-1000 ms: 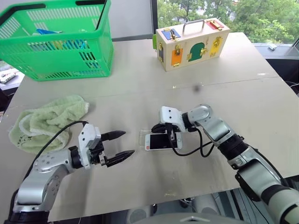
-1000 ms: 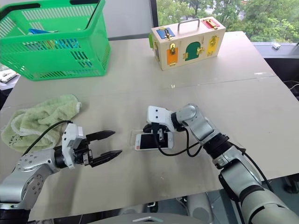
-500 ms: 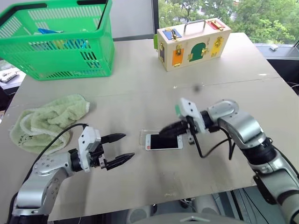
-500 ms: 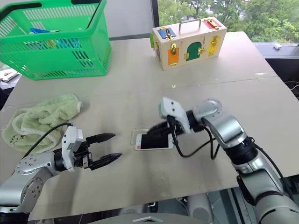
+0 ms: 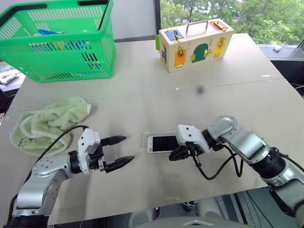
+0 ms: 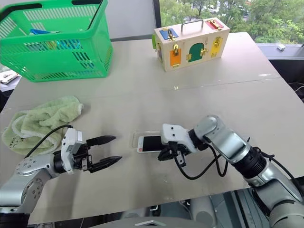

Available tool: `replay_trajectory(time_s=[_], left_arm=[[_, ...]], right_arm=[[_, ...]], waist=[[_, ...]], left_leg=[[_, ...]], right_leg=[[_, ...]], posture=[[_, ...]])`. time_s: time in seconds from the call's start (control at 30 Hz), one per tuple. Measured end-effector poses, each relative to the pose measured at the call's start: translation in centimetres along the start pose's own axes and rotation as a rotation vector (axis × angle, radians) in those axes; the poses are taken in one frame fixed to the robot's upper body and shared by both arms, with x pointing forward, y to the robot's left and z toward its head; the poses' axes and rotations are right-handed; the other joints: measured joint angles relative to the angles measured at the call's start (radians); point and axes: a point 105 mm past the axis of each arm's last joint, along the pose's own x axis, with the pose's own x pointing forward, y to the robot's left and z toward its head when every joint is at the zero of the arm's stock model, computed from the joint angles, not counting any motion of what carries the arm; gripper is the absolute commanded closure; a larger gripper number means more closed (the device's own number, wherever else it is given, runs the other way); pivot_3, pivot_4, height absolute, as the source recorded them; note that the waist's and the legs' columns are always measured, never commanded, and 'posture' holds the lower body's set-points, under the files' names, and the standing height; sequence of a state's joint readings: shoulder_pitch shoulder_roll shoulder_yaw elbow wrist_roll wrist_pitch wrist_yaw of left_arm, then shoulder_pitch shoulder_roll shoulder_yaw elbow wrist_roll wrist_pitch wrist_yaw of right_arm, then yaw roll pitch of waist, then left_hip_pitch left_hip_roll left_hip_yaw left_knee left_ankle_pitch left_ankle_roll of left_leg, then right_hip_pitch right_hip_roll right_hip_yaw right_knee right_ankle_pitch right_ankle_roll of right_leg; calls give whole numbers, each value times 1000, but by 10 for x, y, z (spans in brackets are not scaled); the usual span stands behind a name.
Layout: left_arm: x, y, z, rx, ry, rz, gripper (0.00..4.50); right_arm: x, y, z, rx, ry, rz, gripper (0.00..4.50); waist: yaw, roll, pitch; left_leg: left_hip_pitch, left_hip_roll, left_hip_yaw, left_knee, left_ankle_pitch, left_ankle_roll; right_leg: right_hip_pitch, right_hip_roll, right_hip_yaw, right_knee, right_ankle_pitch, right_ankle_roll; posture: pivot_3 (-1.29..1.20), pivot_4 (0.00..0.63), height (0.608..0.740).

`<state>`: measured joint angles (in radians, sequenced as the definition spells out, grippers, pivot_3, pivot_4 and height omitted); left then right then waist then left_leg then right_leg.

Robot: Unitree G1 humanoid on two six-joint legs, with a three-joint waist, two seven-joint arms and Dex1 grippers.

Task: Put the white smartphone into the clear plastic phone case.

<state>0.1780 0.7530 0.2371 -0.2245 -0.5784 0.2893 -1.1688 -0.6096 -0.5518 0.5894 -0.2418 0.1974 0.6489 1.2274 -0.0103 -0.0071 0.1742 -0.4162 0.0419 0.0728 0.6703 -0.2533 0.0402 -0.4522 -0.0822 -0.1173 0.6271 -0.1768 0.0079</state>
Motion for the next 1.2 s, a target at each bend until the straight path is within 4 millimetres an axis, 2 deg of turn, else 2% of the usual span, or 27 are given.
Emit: replay_trajectory(time_s=[0.3, 0.8, 0.93, 1.07, 1.13, 1.2], left_arm=[[-4, 0, 0, 5, 16, -6, 0], [-5, 0, 0, 9, 26, -7, 0], [-5, 0, 1, 10, 25, -5, 0], [-6, 1, 1, 10, 24, -3, 0], [-6, 1, 1, 12, 23, 0, 0], [-8, 2, 2, 15, 21, 6, 0]], right_arm=[[9, -6, 6, 3, -36, -36, 4452], [11, -18, 12, 4, -65, -79, 4452], [5, -21, 26, 30, -161, -81, 4452], [-3, -35, 47, 12, -231, -139, 4452], [-3, -47, 45, 15, -216, -198, 4452], [2, -54, 33, 39, -179, -225, 4452]], waist=[[0, 0, 0], [0, 0, 0], [-1, 0, 0], [-1, 0, 0], [-1, -1, 0], [0, -1, 0]], left_leg=[[0, 0, 0, 0, 0, 0], [0, 0, 0, 0, 0, 0], [0, 0, 0, 0, 0, 0], [1, 0, 0, 0, 0, 0], [1, 0, 0, 0, 0, 0], [1, 0, 0, 0, 0, 0]], right_leg=[[0, 0, 0, 0, 0, 0], [1, 1, 0, 0, 1, 2], [1, 1, 0, 0, 1, 2], [1, 1, 0, 1, 1, 2], [1, 1, 0, 1, 1, 2], [1, 1, 0, 1, 1, 2]], posture=[[0, 150, 740], [0, 150, 740], [0, 150, 740], [0, 150, 740], [0, 150, 740], [0, 150, 740]])
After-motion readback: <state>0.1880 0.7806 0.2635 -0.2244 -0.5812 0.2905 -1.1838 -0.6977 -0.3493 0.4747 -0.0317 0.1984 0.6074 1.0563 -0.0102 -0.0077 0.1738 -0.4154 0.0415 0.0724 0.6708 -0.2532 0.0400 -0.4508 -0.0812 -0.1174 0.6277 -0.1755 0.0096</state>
